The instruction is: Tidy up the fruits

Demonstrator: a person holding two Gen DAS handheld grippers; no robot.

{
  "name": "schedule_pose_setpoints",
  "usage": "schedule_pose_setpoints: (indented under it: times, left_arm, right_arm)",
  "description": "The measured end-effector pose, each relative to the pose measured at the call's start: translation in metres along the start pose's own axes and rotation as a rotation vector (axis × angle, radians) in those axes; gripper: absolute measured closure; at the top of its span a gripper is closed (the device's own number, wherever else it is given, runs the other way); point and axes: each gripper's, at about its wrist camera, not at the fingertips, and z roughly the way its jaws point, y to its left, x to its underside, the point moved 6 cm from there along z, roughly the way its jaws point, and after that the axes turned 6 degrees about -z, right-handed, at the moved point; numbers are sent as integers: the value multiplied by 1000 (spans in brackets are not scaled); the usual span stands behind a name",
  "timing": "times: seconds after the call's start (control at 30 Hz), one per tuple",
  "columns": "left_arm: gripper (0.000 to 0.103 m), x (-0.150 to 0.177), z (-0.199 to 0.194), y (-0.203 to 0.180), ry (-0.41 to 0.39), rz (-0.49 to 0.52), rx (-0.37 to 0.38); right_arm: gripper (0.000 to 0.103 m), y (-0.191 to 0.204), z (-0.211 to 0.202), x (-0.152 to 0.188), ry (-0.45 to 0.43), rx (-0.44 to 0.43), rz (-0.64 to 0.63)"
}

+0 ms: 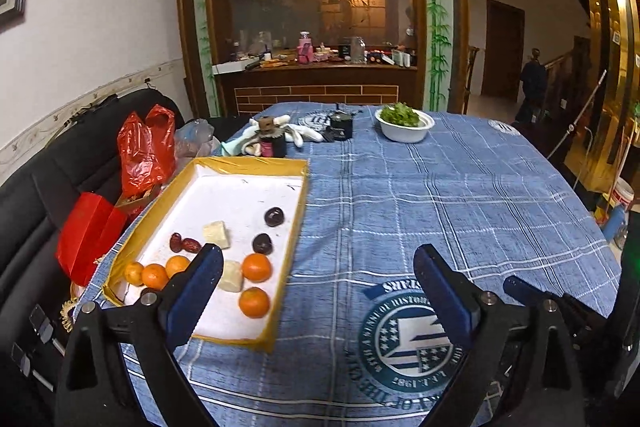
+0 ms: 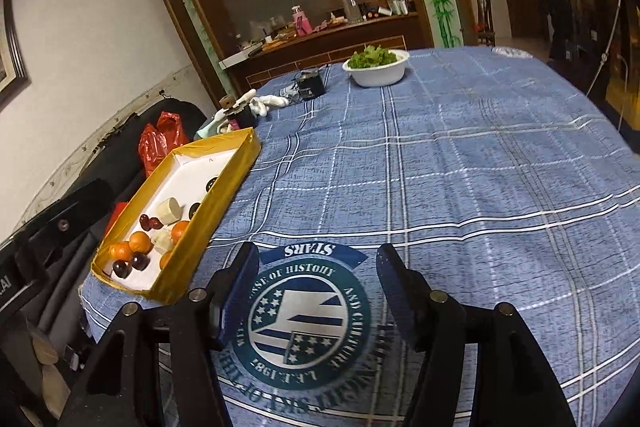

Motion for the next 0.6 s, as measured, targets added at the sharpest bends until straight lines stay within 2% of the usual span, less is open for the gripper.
schedule_pose_setpoints:
  times: [0.2, 0.6]
  left_arm:
    - [7, 7, 0, -15, 23, 31, 4]
    - [7, 12, 8, 1, 53, -12, 23]
  right_arm:
    - [28, 3, -13, 1, -42, 33, -48]
    - [25, 23, -5, 8, -19, 46, -117]
